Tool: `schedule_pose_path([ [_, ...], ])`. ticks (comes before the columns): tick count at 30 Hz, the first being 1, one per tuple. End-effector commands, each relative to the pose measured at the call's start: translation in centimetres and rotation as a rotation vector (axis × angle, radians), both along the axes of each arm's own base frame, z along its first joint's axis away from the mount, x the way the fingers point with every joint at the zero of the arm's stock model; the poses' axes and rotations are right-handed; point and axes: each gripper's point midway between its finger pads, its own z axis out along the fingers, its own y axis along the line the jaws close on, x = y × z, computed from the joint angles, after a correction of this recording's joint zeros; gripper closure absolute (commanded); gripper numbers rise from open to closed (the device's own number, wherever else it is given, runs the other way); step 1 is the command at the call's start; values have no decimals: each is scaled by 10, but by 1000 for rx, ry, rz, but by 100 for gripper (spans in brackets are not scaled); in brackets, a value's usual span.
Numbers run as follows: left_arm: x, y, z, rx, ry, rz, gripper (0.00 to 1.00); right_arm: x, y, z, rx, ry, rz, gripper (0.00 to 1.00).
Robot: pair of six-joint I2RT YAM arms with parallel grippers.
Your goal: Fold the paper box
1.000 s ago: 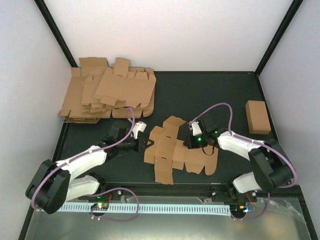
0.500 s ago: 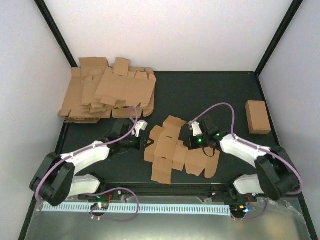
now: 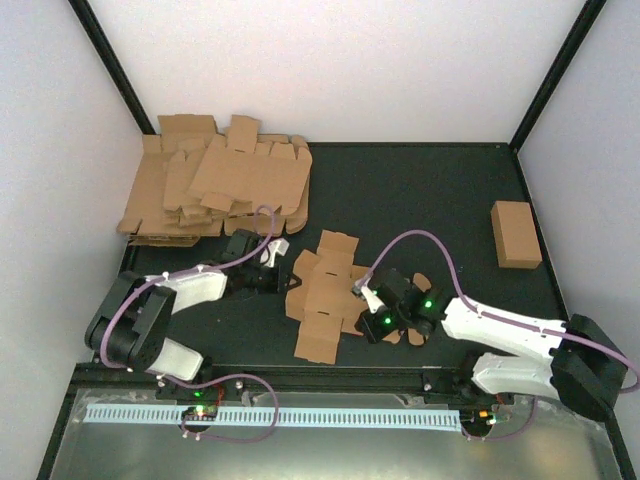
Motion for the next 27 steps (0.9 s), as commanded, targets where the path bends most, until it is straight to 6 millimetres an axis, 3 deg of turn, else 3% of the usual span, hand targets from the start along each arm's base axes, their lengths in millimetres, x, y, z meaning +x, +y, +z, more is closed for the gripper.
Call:
schedule_pose_path([
  [1, 3, -4, 5, -105, 86, 6, 98, -17, -9, -11, -64, 13, -19, 98],
  [7, 4, 1, 6, -154, 144, 23, 98, -34, 0, -25, -101, 10, 37, 98],
  [14, 1, 2, 8, -193, 178, 23, 98, -35, 5, -43, -193, -47, 75, 98],
  [19, -1, 2, 8, -202, 184, 20, 99, -23, 4, -48, -252, -93, 41, 98],
  [27, -5, 1, 5, -205, 203, -16, 99, -1, 2, -40, -271, -194, -39, 98],
])
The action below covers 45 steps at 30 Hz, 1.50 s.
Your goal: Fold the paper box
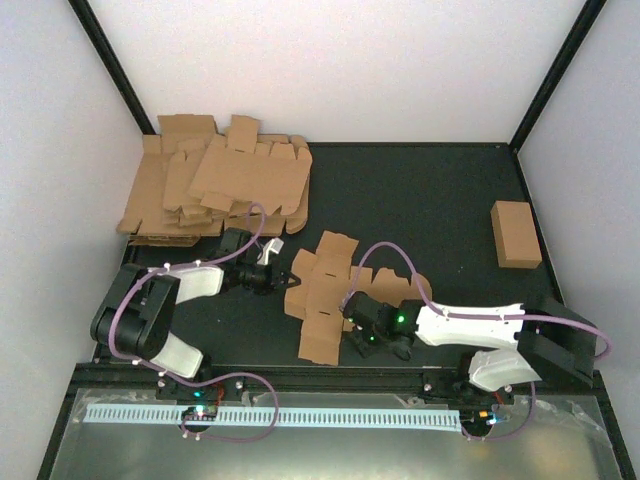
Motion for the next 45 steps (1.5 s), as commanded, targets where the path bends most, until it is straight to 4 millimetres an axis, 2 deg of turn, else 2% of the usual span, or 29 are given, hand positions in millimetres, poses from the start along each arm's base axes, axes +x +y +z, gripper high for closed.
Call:
schedule_pose_path([
  [1, -3, -2, 0, -22, 11, -41, 98, 20, 3, 11, 9, -101, -61, 98],
  [8, -7, 1, -5, 4, 16, -55, 98, 33, 4, 29, 48, -165, -106, 98],
  [14, -7, 0, -5, 9, 14, -63, 99, 39, 7, 30, 82, -144, -124, 98],
  [24, -10, 1, -6, 14, 11, -72, 99, 49, 11, 6, 78, -33, -164, 98],
  [29, -11, 1, -6, 19, 8, -77, 98, 48, 9, -17, 57, 60, -190, 98],
  [31, -11, 1, -7, 21, 8, -78, 98, 47, 8, -21, 55, 88, -191, 98],
  [35, -10, 2, -4, 38, -13, -80, 98, 51, 13, 0, 110, 56, -184, 98],
  [38, -5, 3, 7, 42, -72, -76, 98, 58, 17, 29, 169, -1, -176, 98],
  [39, -4, 3, 12, 45, -98, -73, 99, 62, 17, 40, 190, -22, -179, 97],
  [42, 0, 4, 26, 64, -161, -80, 98, 75, 13, 70, 248, -71, -184, 84],
  [45, 3, 3, 40, 90, -223, -96, 98, 93, -1, 89, 272, -100, -215, 81],
])
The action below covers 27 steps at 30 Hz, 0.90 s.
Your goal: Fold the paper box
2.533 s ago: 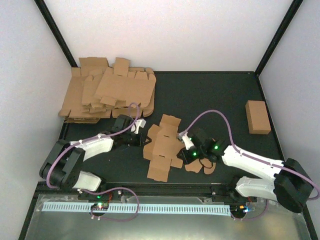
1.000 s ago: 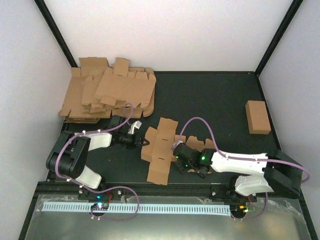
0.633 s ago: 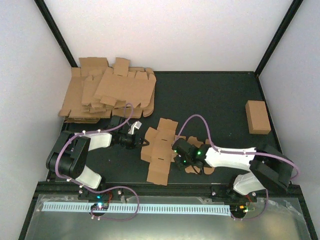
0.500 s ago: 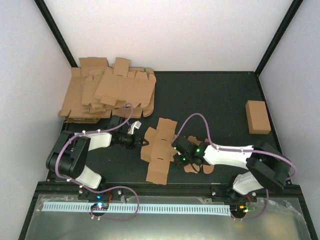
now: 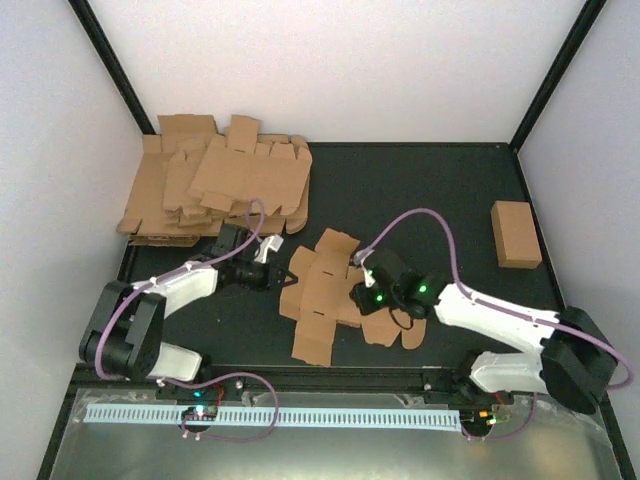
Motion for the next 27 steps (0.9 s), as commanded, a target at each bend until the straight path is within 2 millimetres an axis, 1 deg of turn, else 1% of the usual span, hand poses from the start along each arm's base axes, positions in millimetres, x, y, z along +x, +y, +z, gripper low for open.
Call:
schedule_pose_path([
  [1, 11, -3, 30, 31, -143, -38, 98, 29, -16, 36, 43, -64, -41, 79],
  [4, 12, -5, 35, 46, -183, -42, 98, 50, -34, 44, 53, -69, -103, 74],
  [5, 12, -5, 36, 54, -196, -43, 99, 56, -40, 45, 53, -69, -119, 68],
  [6, 11, -6, 37, 62, -208, -48, 99, 60, -45, 46, 51, -68, -130, 58],
  [7, 10, -6, 38, 74, -220, -49, 99, 64, -51, 46, 42, -66, -150, 41],
  [8, 11, -6, 37, 89, -231, -48, 98, 68, -60, 45, 22, -66, -191, 14],
  [9, 11, -6, 36, 109, -241, -50, 98, 70, -65, 44, 23, -60, -203, 7],
  [11, 12, -6, 43, 140, -287, -57, 98, 72, -69, 41, 41, -46, -203, 5],
  [15, 14, -10, 51, 203, -314, -85, 98, 79, -82, 29, 25, -12, -241, 5],
  [16, 16, -10, 55, 221, -331, -85, 98, 80, -85, 25, 16, -1, -252, 1],
  [18, 18, -10, 61, 253, -363, -85, 98, 79, -86, 18, 11, 25, -248, 1],
  [19, 19, -10, 64, 258, -377, -83, 97, 77, -83, 14, 19, 43, -234, 0],
  [22, 20, -14, 69, 253, -393, -83, 97, 67, -66, 11, 102, 101, -164, 1],
  [26, 23, -16, 69, 251, -391, -81, 96, 53, -51, 5, 176, 180, -97, 0],
  [27, 23, -17, 69, 246, -392, -79, 97, 49, -49, 4, 189, 194, -84, 2],
])
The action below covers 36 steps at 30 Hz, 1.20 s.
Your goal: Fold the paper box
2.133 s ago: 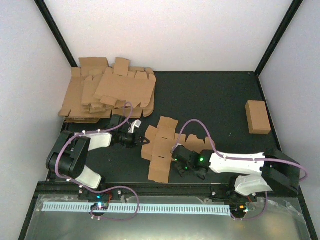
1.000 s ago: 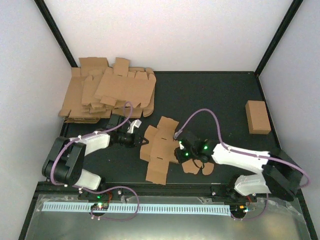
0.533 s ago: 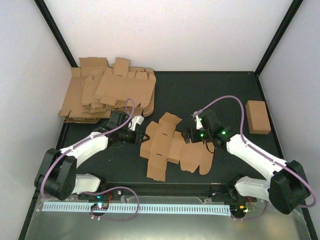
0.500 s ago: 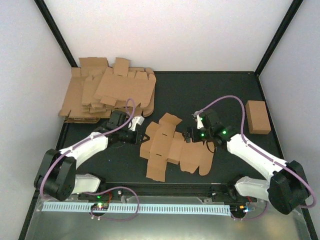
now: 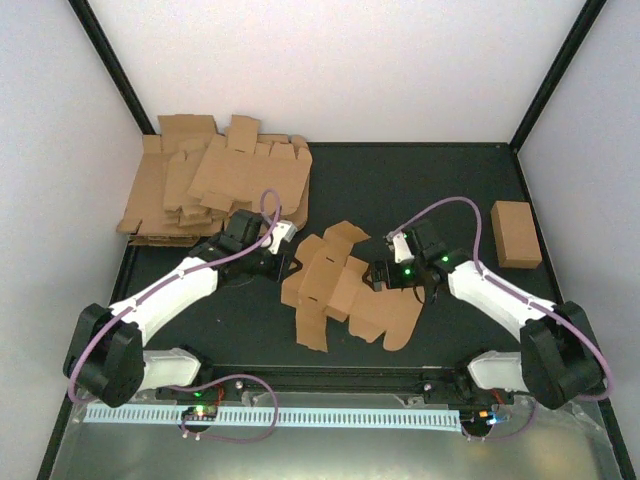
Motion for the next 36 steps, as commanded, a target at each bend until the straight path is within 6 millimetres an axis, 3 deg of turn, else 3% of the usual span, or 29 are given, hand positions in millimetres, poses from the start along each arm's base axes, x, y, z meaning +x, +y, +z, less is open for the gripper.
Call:
schedule_pose_path([
  [1, 7, -3, 11, 6, -44, 1, 96, -17, 20, 1, 127, 63, 94, 6],
  [6, 9, -5, 24, -31, -85, 1, 96, -24, 27, 15, 196, 54, 121, 26],
  [9, 7, -7, 35, -58, -119, -9, 96, -23, 27, 25, 209, 34, 116, 29],
  [11, 6, -7, 41, -69, -140, -12, 96, -22, 26, 30, 206, 20, 107, 28],
  [13, 4, -6, 45, -79, -158, -17, 96, -19, 21, 32, 176, 6, 85, 17],
  [17, -3, -4, 59, -108, -218, -29, 96, -6, -2, 35, 57, -71, -7, 6],
  [23, -18, -2, 79, -157, -316, -70, 97, 8, -24, 48, 10, -168, -84, 3],
  [27, -22, -1, 86, -185, -349, -74, 97, 4, -18, 40, 30, -160, -29, 1],
  [32, -25, -4, 89, -213, -348, -87, 98, -15, 16, 35, 189, -79, 147, 2],
  [36, -26, -5, 91, -228, -346, -92, 98, -16, 25, 30, 230, -64, 180, 6],
])
